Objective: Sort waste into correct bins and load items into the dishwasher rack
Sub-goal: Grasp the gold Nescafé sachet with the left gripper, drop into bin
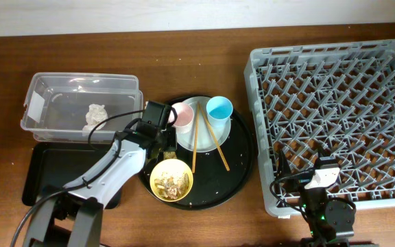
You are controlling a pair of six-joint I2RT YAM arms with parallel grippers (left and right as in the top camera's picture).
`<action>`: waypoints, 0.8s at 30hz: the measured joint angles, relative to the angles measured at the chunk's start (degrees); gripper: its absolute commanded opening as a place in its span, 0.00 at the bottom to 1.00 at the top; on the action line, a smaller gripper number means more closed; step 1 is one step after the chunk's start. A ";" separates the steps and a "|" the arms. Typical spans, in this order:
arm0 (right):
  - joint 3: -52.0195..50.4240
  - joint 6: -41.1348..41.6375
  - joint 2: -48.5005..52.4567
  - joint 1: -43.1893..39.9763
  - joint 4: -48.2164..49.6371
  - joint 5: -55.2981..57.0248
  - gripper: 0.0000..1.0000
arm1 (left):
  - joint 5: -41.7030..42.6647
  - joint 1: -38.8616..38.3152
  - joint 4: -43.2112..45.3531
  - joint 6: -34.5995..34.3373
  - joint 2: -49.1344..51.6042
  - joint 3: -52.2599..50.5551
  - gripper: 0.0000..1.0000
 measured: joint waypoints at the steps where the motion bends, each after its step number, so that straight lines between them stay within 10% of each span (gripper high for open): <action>1: 0.00 0.00 0.00 0.00 0.00 0.00 0.98 | 0.00 0.00 0.57 0.00 0.70 0.00 0.33; 16: 0.00 -0.02 0.00 0.00 0.00 0.00 0.98 | -2.16 0.00 4.35 -0.20 6.29 0.00 0.43; 20: 0.00 -0.02 0.00 0.00 0.00 0.00 0.98 | -2.19 0.00 4.52 -0.31 6.56 -0.02 0.06; 24: 0.00 0.00 0.00 0.00 0.00 0.00 0.98 | -2.16 0.00 4.57 -0.33 6.58 -0.02 0.00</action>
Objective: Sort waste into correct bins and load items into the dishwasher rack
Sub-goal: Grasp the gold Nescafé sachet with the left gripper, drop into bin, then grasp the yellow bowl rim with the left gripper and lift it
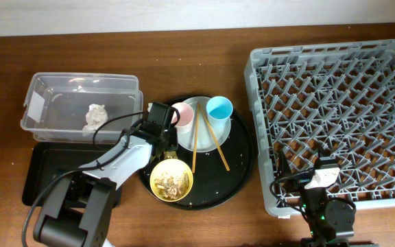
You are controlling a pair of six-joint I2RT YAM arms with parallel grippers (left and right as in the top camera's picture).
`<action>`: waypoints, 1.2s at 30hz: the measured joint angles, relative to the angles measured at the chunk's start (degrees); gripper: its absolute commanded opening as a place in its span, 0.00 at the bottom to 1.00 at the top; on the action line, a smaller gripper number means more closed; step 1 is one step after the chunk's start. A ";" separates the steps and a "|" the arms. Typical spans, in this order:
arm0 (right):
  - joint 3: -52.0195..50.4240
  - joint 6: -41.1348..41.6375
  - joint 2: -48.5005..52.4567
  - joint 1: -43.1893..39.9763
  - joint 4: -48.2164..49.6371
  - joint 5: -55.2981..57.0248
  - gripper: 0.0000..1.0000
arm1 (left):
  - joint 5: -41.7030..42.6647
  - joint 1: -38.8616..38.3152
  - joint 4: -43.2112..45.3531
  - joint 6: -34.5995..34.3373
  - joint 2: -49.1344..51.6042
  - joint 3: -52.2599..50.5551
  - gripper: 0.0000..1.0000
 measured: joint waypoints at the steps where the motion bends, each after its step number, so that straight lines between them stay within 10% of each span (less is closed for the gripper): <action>1: 0.00 0.00 0.00 0.00 0.00 0.00 0.98 | -0.02 0.00 -0.02 -0.07 0.00 0.00 0.00; 14: 0.00 -0.04 0.00 0.00 0.00 0.00 0.98 | -7.72 0.46 -6.03 -0.07 -17.92 -0.04 0.00; 24: 0.00 -0.02 0.00 0.00 0.00 0.00 0.98 | -7.34 23.28 1.09 -6.97 -24.11 0.04 0.01; 29: 0.00 0.00 0.00 0.00 0.00 0.00 0.98 | -5.84 26.38 4.96 -8.66 -18.34 0.15 0.50; 36: 0.00 0.00 0.02 0.00 0.00 0.00 0.98 | 6.86 26.25 -3.26 -5.03 -26.40 0.52 0.39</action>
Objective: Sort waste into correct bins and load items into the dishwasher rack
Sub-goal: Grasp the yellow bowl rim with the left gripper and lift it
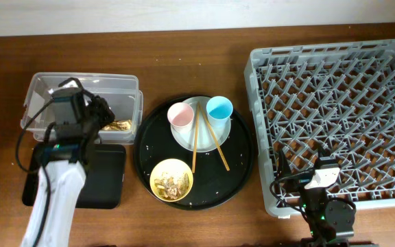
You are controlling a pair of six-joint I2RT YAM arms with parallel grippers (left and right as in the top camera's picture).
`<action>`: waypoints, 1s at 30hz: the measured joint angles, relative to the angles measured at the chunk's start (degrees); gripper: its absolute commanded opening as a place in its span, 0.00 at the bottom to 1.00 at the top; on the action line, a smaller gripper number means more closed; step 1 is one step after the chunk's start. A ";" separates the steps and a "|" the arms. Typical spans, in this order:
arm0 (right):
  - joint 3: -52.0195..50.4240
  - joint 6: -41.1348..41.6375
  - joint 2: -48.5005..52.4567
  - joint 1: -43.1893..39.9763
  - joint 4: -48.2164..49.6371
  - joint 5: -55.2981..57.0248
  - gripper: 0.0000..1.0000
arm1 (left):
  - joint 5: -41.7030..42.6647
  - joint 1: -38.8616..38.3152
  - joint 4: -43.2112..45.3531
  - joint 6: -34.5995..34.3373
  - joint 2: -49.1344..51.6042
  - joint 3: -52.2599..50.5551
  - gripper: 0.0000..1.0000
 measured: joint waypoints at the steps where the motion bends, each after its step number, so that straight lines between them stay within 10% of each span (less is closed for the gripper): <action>1: 0.00 0.02 -0.11 0.00 0.02 0.00 0.98 | 3.93 -0.74 -5.09 0.28 -3.82 0.39 0.37; 6: 0.00 0.00 -0.07 0.00 -0.02 -0.02 0.98 | 10.43 -19.06 -27.43 1.29 -9.03 0.87 0.37; 15: 0.00 0.00 -0.09 0.00 -0.02 0.00 0.98 | 3.28 -49.18 -28.96 -3.26 6.69 0.76 0.37; 30: 0.00 0.00 -0.07 0.00 -0.02 0.00 0.98 | -7.98 -51.91 -20.48 -4.57 13.66 0.55 0.36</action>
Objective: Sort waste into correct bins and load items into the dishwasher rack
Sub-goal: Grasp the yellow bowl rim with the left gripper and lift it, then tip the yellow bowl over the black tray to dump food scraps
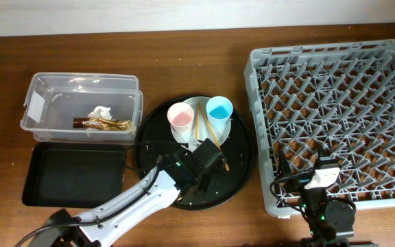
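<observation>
My left gripper (208, 159) hangs low over the front of the round black tray (237, 175), its arm reaching in from the lower left. Its jaws do not show from above. The yellow bowl of scraps is hidden under it. A pink cup (181, 116) and a blue cup (219, 108) stand on a white plate (199, 104), with two chopsticks (199, 125) lying across the plate. The clear bin (34, 103) holds a brown wrapper (101, 124) and a crumpled paper (101, 112). My right gripper (320, 177) rests by the front edge of the grey rack (334, 96).
A black rectangular tray (74, 175) lies in front of the clear bin at the left. The grey dishwasher rack fills the right side of the brown table. The round tray sits between bin and rack.
My left gripper was over the clear bin with the brown wrapper at its tips. The wrapper now lies in the bin and the gripper is over the front of the round tray, covering the yellow bowl.
My left gripper was down on the round tray between the pink cup and the yellow bowl, and the bin held only crumpled paper. It then stood over the bin with a brown wrapper. The wrapper now rests there and the gripper is back over the tray. The right arm never moved.
</observation>
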You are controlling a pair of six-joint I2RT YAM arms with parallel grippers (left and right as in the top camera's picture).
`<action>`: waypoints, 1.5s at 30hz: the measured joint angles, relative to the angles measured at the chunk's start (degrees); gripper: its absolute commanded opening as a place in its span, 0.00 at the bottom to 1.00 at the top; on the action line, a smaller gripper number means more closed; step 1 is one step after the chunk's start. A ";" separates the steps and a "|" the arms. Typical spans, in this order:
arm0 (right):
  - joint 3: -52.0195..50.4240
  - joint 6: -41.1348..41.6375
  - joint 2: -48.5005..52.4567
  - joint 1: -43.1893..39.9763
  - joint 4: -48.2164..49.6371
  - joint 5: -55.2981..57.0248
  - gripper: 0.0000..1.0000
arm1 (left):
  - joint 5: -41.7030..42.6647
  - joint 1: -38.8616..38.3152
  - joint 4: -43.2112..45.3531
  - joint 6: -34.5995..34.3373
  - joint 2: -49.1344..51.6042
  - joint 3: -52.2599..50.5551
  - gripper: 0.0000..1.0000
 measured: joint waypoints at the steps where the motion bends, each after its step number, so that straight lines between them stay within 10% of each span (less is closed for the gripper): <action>1: 0.00 0.00 -0.02 0.00 0.00 0.00 0.98 | 0.00 0.00 0.35 0.00 0.00 -0.15 0.36; 11: 0.00 0.00 0.00 0.00 0.00 0.00 0.98 | -0.42 0.00 4.11 -1.29 0.00 -4.50 0.30; 19: 0.00 -0.02 0.00 0.00 0.00 0.02 0.98 | -0.42 0.00 4.70 -1.51 1.77 -4.76 0.05; 35: 0.00 -0.02 0.00 0.00 0.00 0.00 0.98 | -2.78 0.42 -6.80 1.14 -8.79 0.50 0.01; 45: 0.00 -0.02 0.00 0.00 0.00 0.00 0.98 | 14.69 44.81 -9.33 18.23 -16.20 1.95 0.00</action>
